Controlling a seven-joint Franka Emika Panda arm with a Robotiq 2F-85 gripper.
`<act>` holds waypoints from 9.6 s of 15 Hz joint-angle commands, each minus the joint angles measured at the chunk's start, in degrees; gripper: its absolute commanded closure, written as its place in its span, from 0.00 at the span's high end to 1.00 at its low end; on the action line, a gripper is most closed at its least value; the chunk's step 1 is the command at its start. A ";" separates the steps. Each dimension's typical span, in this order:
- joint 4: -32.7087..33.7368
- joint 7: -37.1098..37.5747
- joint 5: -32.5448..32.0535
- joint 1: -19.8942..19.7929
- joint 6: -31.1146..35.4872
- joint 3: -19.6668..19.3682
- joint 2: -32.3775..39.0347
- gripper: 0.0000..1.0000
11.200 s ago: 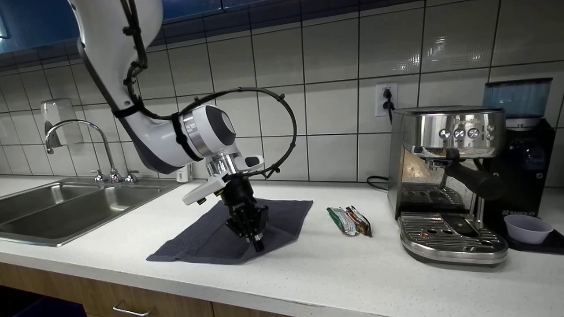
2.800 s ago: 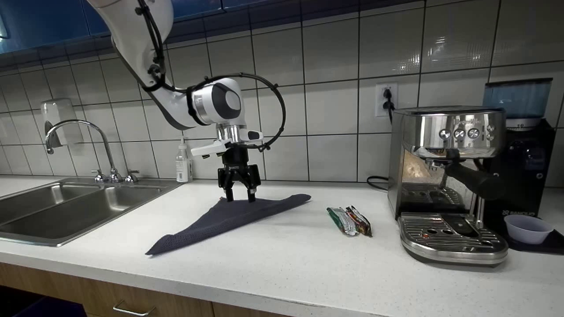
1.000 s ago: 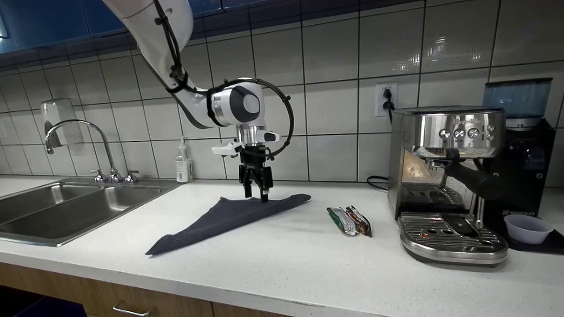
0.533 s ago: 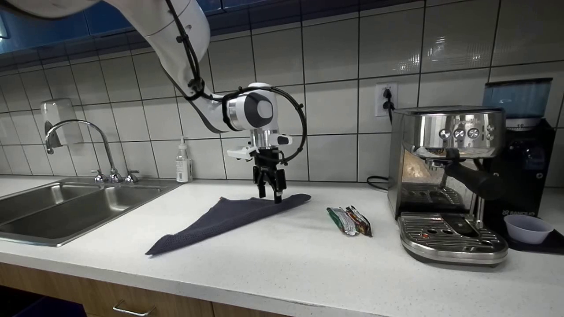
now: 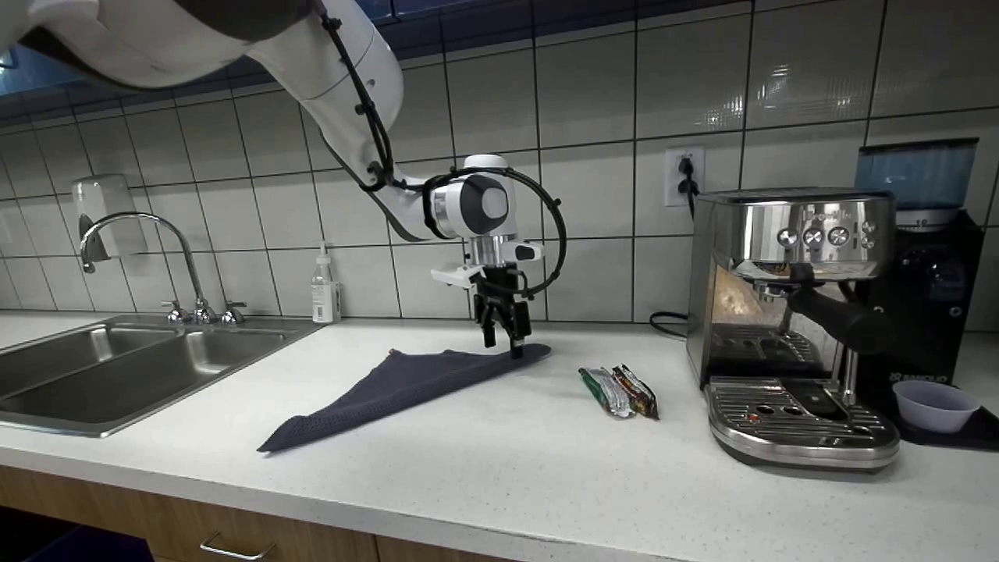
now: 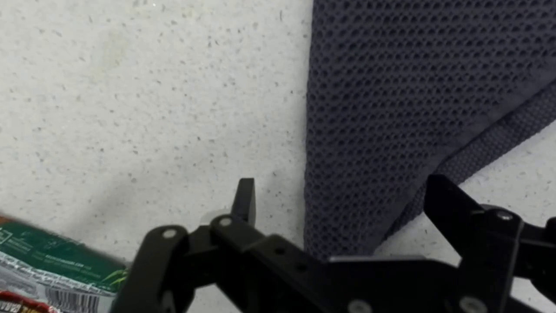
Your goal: Fold the grey towel twice in a triangular shape
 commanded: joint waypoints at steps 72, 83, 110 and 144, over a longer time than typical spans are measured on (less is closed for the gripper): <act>-14.90 -5.65 6.47 -1.04 6.59 1.88 -14.40 0.00; -28.06 -7.39 7.06 0.32 8.23 2.94 -25.18 0.00; -41.62 -9.83 10.27 4.34 7.34 7.06 -37.60 0.00; -49.29 -8.70 7.78 8.00 8.53 10.24 -40.91 0.00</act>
